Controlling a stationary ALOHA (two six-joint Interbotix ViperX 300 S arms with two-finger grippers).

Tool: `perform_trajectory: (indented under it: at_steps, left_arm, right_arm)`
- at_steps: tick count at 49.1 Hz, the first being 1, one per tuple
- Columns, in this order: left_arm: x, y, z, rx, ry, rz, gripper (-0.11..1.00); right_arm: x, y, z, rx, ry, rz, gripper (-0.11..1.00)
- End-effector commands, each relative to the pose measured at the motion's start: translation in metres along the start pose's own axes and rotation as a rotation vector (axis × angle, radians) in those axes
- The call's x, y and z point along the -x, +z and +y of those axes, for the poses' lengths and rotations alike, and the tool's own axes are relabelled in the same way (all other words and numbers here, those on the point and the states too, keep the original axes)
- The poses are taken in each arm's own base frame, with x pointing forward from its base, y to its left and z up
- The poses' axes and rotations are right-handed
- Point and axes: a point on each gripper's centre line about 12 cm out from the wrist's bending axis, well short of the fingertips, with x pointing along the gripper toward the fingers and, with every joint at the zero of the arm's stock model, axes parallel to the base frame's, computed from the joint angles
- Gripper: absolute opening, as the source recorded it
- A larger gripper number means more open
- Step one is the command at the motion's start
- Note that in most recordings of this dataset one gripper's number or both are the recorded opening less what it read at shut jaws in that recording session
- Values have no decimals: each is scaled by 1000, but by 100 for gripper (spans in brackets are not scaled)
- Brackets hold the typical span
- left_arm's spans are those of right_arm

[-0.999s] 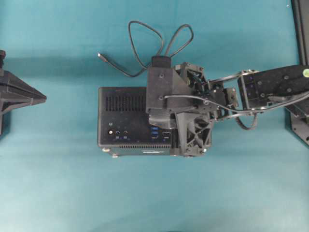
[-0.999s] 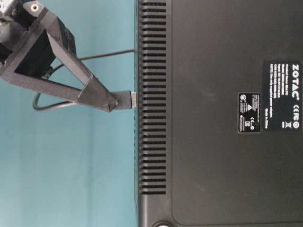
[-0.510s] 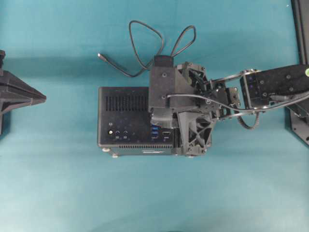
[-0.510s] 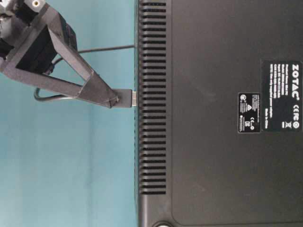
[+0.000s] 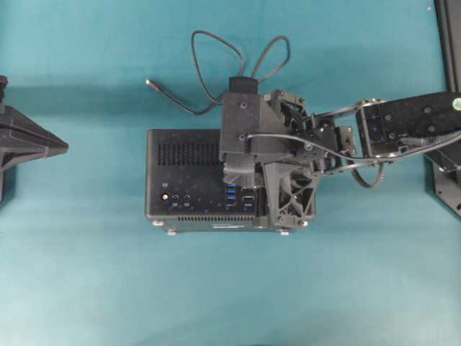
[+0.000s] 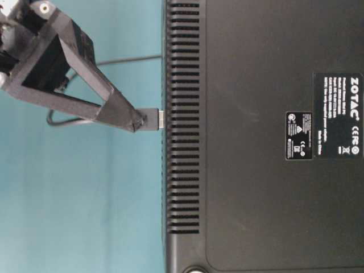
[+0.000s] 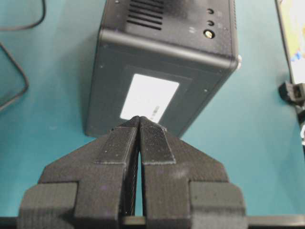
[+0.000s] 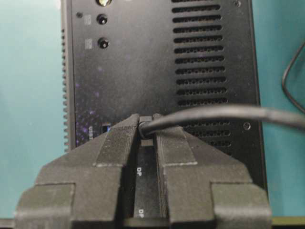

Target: Insert the USB into the PC box with both arms.

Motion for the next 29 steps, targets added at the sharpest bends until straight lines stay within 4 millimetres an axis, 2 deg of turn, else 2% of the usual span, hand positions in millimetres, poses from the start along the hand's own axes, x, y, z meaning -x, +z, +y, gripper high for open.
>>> perform_trajectory:
  at_steps: [1, 13, 29]
  left_arm:
    - [1, 4, -1, 0, -4, -12, 0]
    - [1, 3, -1, -1, -5, -10, 0]
    - [1, 2, -1, 0, -3, -10, 0]
  right_arm:
    - [2, 0, 4, 10, 12, 2, 9]
    - [4, -4, 27, 2, 81, 13, 9]
    - [3, 1, 8, -19, 47, -3, 12]
